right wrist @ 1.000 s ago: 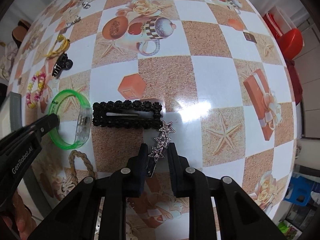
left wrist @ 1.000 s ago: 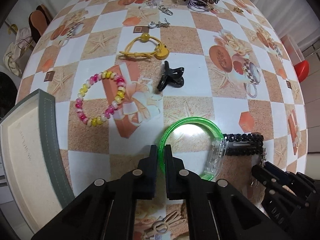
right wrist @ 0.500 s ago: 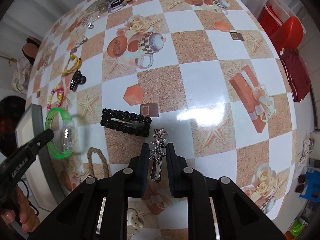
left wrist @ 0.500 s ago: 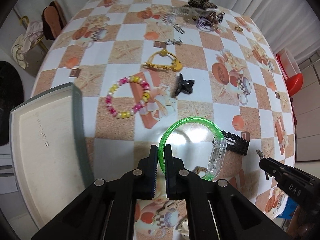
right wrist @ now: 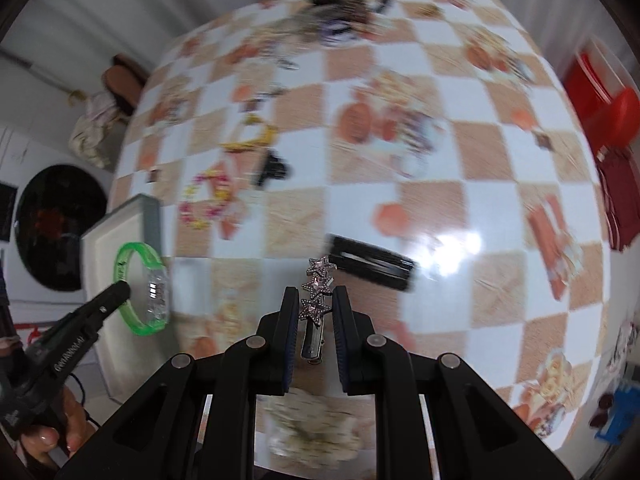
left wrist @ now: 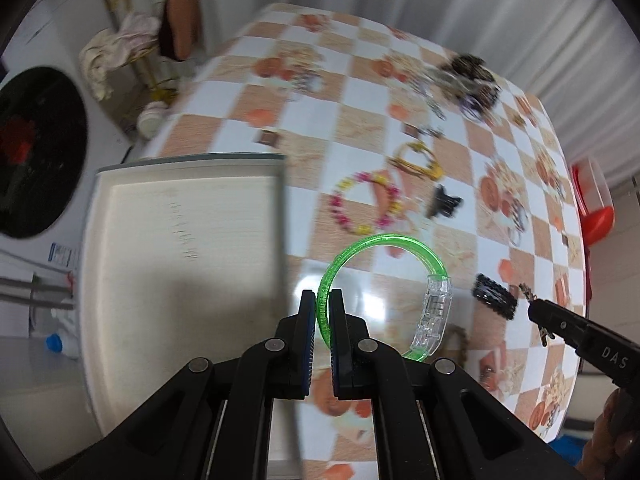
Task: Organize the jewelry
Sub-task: 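Carry the green bangle in the left tool to the tray while the right tool carries the star clip there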
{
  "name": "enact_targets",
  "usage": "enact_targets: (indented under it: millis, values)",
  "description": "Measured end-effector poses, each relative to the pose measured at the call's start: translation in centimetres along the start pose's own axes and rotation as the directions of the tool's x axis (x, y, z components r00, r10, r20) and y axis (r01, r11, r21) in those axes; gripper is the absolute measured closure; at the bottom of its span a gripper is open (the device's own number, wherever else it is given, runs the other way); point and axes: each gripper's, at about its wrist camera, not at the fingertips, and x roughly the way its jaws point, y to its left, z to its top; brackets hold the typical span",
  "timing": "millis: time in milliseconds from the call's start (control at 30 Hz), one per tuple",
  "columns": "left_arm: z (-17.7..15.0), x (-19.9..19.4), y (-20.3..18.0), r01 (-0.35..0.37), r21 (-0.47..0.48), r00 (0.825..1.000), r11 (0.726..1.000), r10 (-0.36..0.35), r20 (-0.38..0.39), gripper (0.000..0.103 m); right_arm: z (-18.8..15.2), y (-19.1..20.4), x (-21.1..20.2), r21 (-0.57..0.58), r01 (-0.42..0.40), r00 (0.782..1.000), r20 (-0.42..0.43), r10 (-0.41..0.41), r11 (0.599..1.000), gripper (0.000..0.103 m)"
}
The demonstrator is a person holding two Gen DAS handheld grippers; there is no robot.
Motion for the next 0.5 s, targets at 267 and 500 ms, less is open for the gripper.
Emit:
enact_targets:
  millis: [267, 500]
  values:
    - [-0.2, -0.5, 7.9, -0.067, -0.144, 0.997, 0.987, 0.070, 0.018, 0.092, 1.6, 9.7, 1.5, -0.174, -0.091, 0.996, -0.008, 0.091, 0.980, 0.085]
    - [0.2, 1.5, 13.1, -0.121, -0.220, 0.992, 0.968, 0.126, 0.008, 0.092, 2.5, 17.8, 4.5, -0.303, -0.144, 0.990, -0.031, 0.141, 0.942, 0.085]
